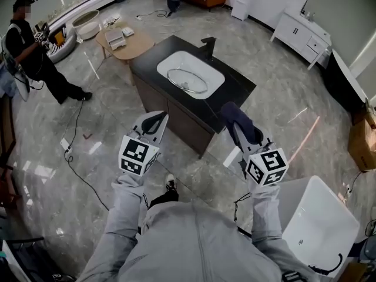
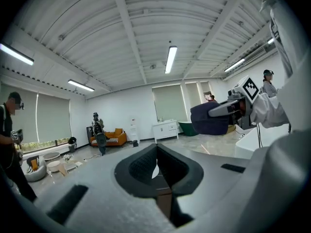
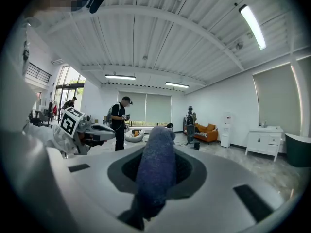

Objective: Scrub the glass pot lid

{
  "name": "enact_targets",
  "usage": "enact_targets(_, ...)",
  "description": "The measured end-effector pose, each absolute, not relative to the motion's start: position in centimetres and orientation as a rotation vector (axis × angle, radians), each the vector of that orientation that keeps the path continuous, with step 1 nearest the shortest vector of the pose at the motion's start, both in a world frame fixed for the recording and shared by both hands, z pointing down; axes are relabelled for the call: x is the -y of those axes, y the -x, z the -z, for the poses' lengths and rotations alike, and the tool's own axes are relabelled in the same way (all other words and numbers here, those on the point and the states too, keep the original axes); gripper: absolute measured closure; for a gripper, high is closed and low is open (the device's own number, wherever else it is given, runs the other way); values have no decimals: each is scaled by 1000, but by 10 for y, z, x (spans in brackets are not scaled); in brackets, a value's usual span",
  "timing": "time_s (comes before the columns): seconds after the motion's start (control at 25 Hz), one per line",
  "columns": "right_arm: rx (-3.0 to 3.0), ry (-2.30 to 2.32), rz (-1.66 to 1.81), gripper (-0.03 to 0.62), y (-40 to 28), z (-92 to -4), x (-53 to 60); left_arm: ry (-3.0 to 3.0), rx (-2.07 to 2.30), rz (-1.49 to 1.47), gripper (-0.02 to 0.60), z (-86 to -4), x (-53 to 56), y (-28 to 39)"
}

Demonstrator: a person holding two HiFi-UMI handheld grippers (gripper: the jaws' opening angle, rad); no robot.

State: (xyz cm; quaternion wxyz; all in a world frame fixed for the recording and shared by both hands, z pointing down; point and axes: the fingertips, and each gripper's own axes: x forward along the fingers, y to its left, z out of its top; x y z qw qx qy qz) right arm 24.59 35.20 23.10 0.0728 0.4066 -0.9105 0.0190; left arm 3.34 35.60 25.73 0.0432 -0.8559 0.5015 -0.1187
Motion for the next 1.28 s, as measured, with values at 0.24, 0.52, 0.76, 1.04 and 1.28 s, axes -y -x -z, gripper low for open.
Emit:
enact_targets(0.24,2707,-1236,-72,510,-222,-230,-303,2648,-1510,346,554,-255,-301,-13)
enact_targets(0.52,2681,-1231,-84,510,-192,-231,-260,2679,-1493,351,554,-261,-258,13)
enact_targets(0.76,2668,-1240,-93,510,-165,-235,-227,2690,-1468,371,554,-266,-225,36)
enact_targets(1.04,2630,-1261,-120,510,-137,-247,-194,2722,-1421,393,554,-275,-190,58)
enact_targets(1.28,2585,-1288,-136,510,-129,-253,-177,2772,-1380,402,554,-286,-167,66)
